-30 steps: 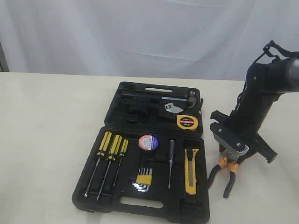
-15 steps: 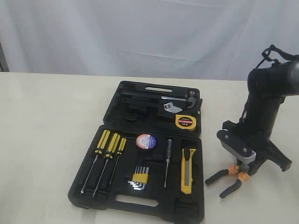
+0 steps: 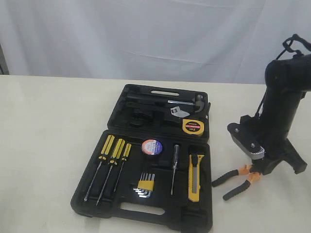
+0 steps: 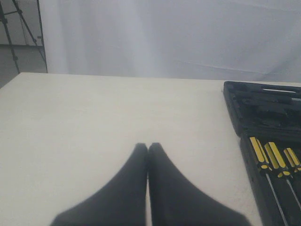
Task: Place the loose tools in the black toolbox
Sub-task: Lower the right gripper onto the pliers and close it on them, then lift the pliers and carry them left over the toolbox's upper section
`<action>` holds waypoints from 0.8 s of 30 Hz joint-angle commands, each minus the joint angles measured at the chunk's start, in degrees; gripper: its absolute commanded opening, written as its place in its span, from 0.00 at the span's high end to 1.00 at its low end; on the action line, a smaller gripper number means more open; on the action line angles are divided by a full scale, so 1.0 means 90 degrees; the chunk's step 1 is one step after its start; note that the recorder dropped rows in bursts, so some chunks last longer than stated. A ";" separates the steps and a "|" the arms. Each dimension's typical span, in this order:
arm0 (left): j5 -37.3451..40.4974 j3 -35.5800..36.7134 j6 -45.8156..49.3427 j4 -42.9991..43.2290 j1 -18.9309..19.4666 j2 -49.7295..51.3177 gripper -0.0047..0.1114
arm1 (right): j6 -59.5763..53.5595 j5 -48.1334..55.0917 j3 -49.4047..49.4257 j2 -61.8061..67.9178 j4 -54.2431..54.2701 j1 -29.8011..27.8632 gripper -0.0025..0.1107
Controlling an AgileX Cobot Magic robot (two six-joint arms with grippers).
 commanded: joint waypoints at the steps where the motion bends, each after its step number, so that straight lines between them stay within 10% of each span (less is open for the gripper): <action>1: 0.0005 0.0014 -0.0013 -0.0016 -0.0013 -0.0018 0.96 | 0.0320 0.0228 0.0026 -0.0230 -0.0020 -0.0043 0.98; 24: 0.0005 0.0014 -0.0013 -0.0016 -0.0013 -0.0018 0.96 | 0.0805 0.0722 0.0003 -0.1144 -0.0298 -0.0043 0.98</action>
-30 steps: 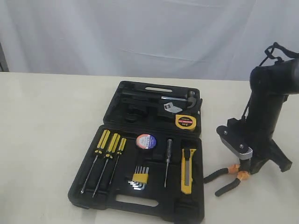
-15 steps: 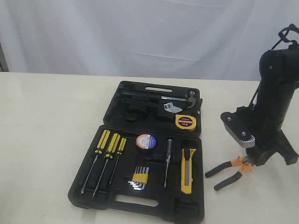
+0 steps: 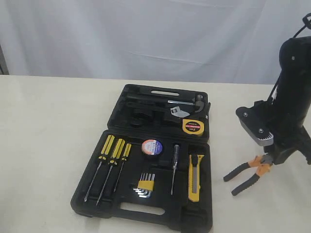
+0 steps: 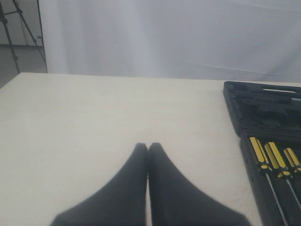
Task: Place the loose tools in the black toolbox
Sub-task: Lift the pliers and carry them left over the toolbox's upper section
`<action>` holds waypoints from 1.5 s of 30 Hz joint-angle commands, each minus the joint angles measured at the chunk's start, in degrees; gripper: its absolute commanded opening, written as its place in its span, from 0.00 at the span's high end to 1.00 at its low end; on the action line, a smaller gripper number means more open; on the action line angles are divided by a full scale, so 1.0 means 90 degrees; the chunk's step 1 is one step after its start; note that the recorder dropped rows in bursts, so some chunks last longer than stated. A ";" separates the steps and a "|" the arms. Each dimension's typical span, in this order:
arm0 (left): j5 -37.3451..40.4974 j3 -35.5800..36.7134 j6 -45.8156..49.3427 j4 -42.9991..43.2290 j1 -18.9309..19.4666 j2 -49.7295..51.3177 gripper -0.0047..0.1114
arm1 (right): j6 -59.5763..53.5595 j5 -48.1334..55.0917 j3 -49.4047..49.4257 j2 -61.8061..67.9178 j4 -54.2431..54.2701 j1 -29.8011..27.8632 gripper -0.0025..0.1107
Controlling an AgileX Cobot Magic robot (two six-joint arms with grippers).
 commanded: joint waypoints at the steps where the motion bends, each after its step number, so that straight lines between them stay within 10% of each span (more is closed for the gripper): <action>1: 0.0005 0.0014 -0.0013 -0.0016 -0.0013 -0.0018 0.96 | 0.0023 0.0104 -0.0006 -0.0338 -0.0079 -0.0043 0.98; 14: 0.0005 0.0014 0.0000 -0.0016 -0.0013 -0.0018 0.96 | 0.0037 -0.0401 -0.0008 -0.1333 0.0746 -0.0043 0.98; 19: 0.0005 0.0014 -0.0012 -0.0016 -0.0013 -0.0018 0.96 | 0.1041 -0.2379 -0.0008 -0.1552 0.2900 0.0261 0.98; 29: 0.0005 0.0014 -0.0012 -0.0016 -0.0013 -0.0018 0.96 | 0.1621 -0.6105 -0.0063 0.0228 0.3542 0.1989 0.98; 45: 0.0005 0.0014 -0.0012 -0.0016 -0.0013 -0.0018 0.96 | 0.2335 -0.4494 -0.1958 0.1936 0.3382 0.2108 0.98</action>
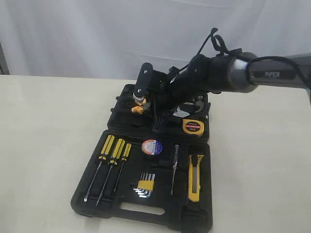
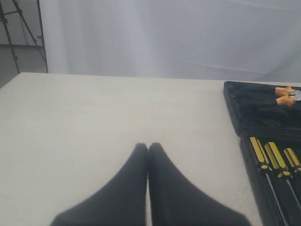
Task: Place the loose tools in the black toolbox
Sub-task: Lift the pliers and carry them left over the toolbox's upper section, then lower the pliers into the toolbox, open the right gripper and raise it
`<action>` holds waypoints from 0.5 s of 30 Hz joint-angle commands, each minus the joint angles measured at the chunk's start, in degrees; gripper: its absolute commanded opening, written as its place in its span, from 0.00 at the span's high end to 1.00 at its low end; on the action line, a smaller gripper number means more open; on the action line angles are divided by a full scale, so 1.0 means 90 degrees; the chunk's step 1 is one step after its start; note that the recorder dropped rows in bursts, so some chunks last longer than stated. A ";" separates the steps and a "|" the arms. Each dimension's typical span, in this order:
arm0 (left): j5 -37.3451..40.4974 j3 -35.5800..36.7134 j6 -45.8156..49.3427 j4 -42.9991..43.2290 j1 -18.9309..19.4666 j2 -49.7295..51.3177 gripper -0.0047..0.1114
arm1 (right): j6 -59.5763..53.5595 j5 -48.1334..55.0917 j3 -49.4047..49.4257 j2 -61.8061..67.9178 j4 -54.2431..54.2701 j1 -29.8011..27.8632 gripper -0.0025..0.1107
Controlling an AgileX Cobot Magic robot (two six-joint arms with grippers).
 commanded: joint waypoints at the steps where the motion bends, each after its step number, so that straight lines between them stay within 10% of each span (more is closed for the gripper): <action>1: 0.0005 0.0014 -0.0012 -0.0016 -0.0013 -0.0018 0.96 | 0.0409 0.0478 -0.0330 0.0119 -0.0175 -0.0020 0.98; 15: 0.0005 0.0014 -0.0012 -0.0016 -0.0013 -0.0018 0.96 | 0.1727 0.0885 -0.0356 0.0368 -0.1188 -0.0020 0.98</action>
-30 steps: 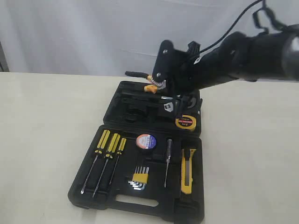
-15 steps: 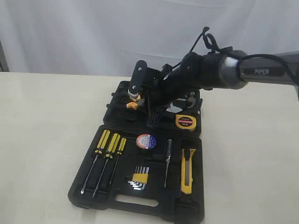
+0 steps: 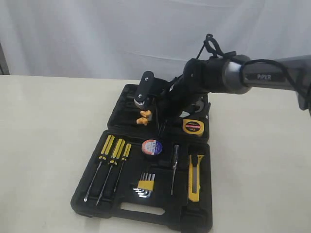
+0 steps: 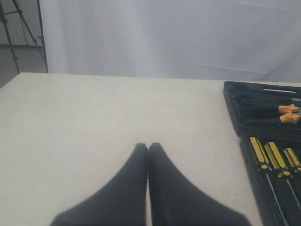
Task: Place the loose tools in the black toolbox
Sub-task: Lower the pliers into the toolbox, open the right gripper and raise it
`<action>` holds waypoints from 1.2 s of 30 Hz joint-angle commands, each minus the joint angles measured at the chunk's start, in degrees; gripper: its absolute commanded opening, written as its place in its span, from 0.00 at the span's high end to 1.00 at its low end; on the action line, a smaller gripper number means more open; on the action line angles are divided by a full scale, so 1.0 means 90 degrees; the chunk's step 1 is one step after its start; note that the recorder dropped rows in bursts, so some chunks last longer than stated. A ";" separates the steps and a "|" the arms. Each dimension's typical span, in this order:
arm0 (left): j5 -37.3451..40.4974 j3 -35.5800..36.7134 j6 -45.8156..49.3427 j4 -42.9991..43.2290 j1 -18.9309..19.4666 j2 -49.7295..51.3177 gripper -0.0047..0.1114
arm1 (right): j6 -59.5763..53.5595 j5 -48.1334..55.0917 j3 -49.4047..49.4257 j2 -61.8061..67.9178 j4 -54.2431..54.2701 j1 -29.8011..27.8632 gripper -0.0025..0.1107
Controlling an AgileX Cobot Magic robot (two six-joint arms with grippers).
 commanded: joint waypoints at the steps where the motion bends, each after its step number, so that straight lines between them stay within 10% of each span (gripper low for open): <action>1: 0.0005 0.0014 -0.0012 -0.0016 -0.0013 -0.0018 0.96 | 0.0316 0.0088 -0.0061 0.0092 -0.0153 -0.0020 0.98; 5: 0.0005 0.0014 -0.0012 -0.0016 -0.0013 -0.0018 0.96 | 0.0500 0.0139 -0.0102 0.0092 -0.0268 -0.0020 0.93; 9: 0.0005 0.0014 -0.0012 -0.0016 -0.0013 -0.0018 0.96 | 0.0773 0.0372 -0.0115 0.0092 -0.0432 -0.0020 0.50; 13: 0.0005 0.0014 -0.0012 -0.0016 -0.0013 -0.0018 0.96 | 0.0959 0.0372 -0.0115 0.0055 -0.0608 -0.0020 0.36; 23: 0.0005 0.0014 0.0008 -0.0016 -0.0013 -0.0018 0.96 | 0.1270 0.0534 -0.0115 -0.0364 -0.0525 -0.0020 0.46; 29: 0.0005 0.0014 -0.0008 -0.0016 -0.0013 -0.0018 0.96 | 0.1263 0.0138 -0.0115 -0.0422 -0.0016 -0.0020 0.98; 36: 0.0005 0.0014 0.0006 -0.0016 -0.0013 -0.0018 0.96 | 0.0869 -0.0219 -0.0347 0.0108 0.0432 0.0054 0.98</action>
